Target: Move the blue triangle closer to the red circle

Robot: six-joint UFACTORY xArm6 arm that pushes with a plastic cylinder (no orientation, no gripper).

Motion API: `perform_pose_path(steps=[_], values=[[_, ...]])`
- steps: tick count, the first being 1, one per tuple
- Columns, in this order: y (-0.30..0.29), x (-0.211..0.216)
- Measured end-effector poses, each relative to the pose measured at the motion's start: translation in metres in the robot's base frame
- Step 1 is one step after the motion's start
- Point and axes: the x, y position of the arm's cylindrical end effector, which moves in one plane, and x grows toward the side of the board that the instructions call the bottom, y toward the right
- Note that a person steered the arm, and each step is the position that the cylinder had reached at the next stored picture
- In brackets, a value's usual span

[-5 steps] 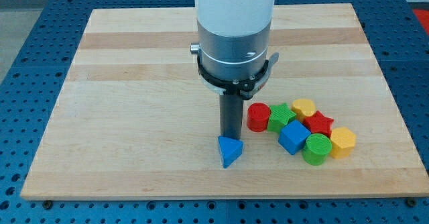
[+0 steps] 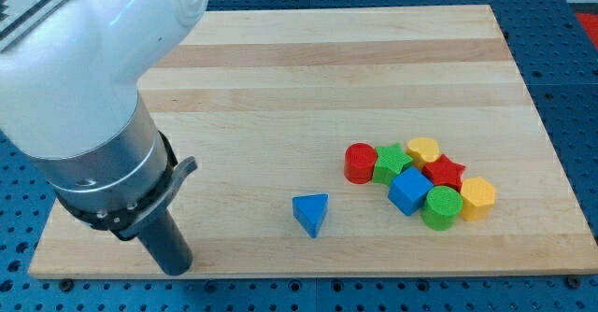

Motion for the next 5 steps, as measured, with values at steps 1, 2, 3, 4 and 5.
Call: perform_pose_path(steps=[1, 2, 3, 4, 5], values=[[0.011, -0.012], [0.068, -0.012], [0.128, -0.03], [0.175, -0.048], [0.193, -0.03]])
